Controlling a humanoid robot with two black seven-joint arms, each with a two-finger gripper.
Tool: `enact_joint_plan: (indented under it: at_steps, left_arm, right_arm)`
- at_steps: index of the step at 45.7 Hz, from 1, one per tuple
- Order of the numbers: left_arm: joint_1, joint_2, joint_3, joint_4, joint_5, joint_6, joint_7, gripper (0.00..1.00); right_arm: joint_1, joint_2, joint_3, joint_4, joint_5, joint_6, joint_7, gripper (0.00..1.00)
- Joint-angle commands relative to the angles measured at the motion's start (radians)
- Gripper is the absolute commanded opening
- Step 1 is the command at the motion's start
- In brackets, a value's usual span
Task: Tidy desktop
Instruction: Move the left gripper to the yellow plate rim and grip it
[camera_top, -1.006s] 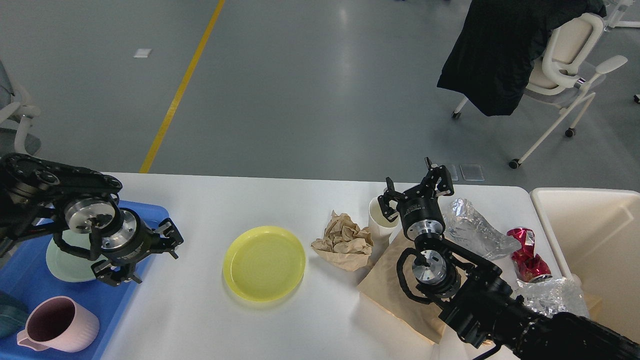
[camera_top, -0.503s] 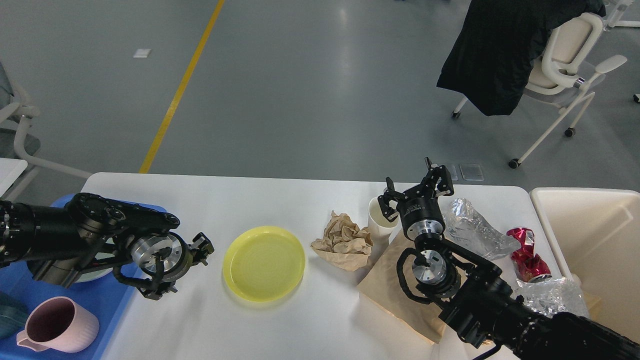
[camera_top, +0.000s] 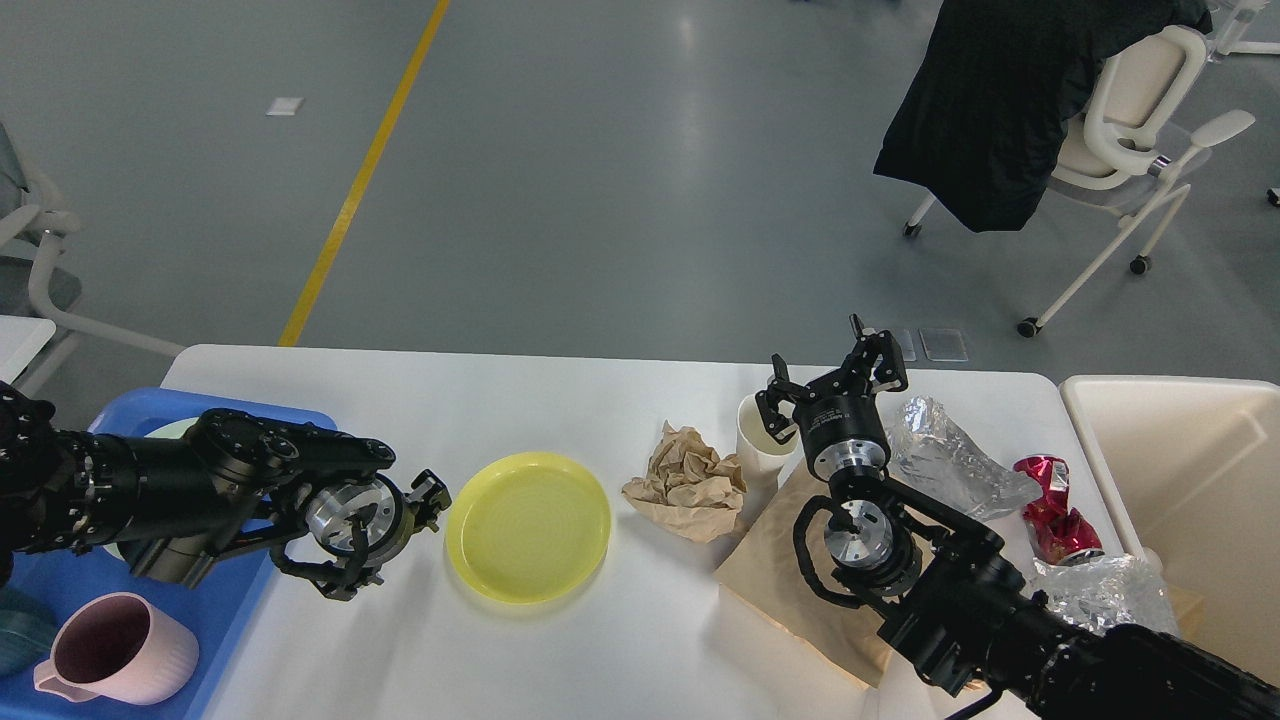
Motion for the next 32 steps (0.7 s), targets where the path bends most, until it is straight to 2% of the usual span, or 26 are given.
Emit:
enact_joint_plan:
  at_steps: [1, 19, 22, 23, 26, 32]
  left_arm:
    - [0.007, -0.016, -0.011, 0.010, 0.001, -0.002, -0.001, 0.75]
    - [0.033, -0.047, -0.023, 0.012, 0.002, -0.002, -0.004, 0.73]
    - [0.035, -0.048, -0.023, 0.012, 0.004, -0.002, -0.004, 0.69]
    - [0.035, -0.050, -0.023, 0.012, 0.004, -0.002, -0.004, 0.65]
    - [0.038, -0.051, -0.023, 0.015, 0.004, -0.002, -0.007, 0.59]
    - [0.044, -0.057, -0.028, 0.018, 0.005, -0.002, -0.017, 0.54]
  right_arm:
    - [0.000, 0.000, 0.000, 0.000, 0.000, 0.000, 0.000, 1.00]
    - [0.000, 0.000, 0.000, 0.000, 0.000, 0.000, 0.000, 1.00]
    - [0.000, 0.000, 0.000, 0.002, 0.000, 0.000, 0.000, 1.00]
    - [0.000, 0.000, 0.000, 0.002, 0.000, 0.000, 0.000, 1.00]
    - [0.000, 0.000, 0.000, 0.002, 0.000, 0.000, 0.000, 1.00]
    - [0.000, 0.000, 0.000, 0.002, 0.000, 0.000, 0.000, 1.00]
